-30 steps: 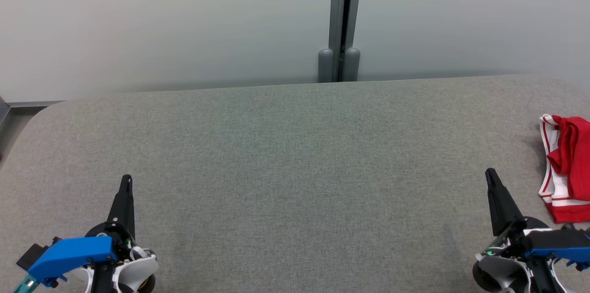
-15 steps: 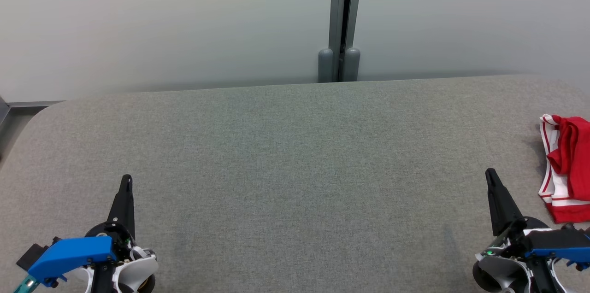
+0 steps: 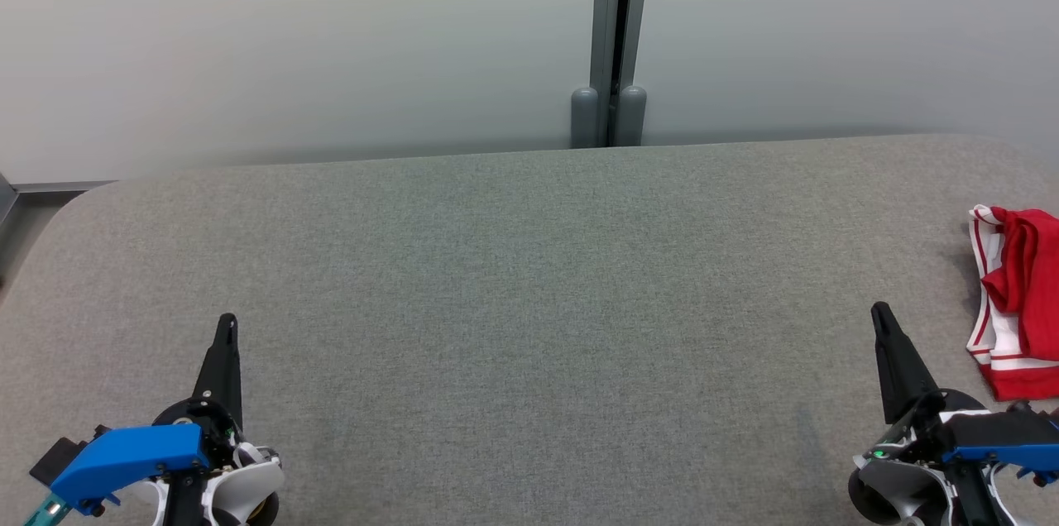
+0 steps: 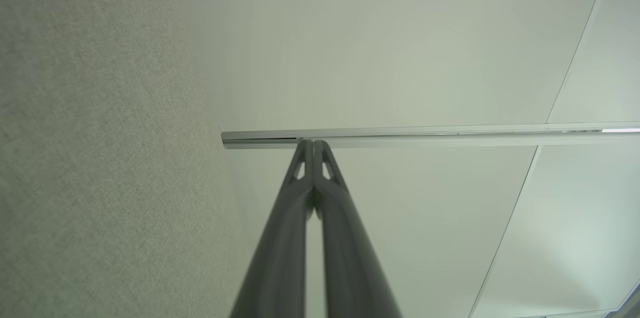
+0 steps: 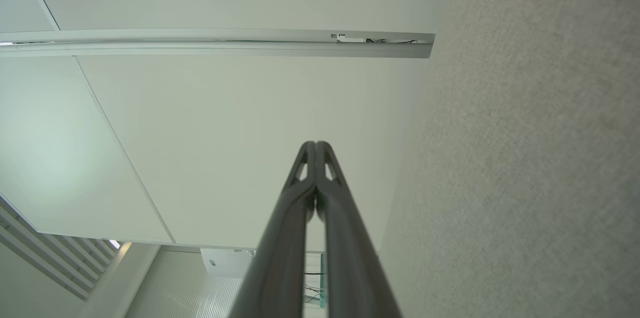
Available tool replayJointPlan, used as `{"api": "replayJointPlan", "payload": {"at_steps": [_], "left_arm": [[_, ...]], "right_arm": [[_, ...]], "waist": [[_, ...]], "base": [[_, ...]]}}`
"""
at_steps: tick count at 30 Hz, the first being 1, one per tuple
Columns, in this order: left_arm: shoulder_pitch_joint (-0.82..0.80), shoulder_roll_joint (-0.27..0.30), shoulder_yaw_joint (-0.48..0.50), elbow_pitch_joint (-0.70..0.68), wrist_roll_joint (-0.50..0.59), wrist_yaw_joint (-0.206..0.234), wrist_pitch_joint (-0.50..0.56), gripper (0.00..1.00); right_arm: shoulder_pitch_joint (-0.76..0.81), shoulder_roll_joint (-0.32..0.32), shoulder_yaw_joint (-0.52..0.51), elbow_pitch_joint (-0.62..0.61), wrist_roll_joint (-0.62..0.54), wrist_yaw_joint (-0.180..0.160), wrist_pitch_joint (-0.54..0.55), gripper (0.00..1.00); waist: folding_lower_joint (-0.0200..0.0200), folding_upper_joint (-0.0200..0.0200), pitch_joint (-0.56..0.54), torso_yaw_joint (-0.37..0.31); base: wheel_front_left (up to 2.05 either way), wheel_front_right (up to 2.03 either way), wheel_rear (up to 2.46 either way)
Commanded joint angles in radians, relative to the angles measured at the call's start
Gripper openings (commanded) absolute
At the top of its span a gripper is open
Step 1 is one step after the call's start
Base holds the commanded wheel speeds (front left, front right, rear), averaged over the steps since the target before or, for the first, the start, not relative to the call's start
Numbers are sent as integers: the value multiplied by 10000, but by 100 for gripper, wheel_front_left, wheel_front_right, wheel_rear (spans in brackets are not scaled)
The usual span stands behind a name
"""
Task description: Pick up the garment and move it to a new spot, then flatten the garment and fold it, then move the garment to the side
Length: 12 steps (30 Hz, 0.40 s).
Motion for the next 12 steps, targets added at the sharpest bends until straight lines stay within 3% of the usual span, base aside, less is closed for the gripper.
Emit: {"api": "replayJointPlan", "payload": {"at_steps": [1,12], "left_arm": [[-93,8,19,-43,-24,-40,43,0],[-93,8,19,-43,-24,-39,43,0]], "right_arm": [[122,-41,-17,-35,28,4,24,0],[121,-41,-17,-35,28,4,23,0]], "waist": [[1,0,0,0],[1,0,0,0]], "base": [[0,0,0],[0,0,0]]}}
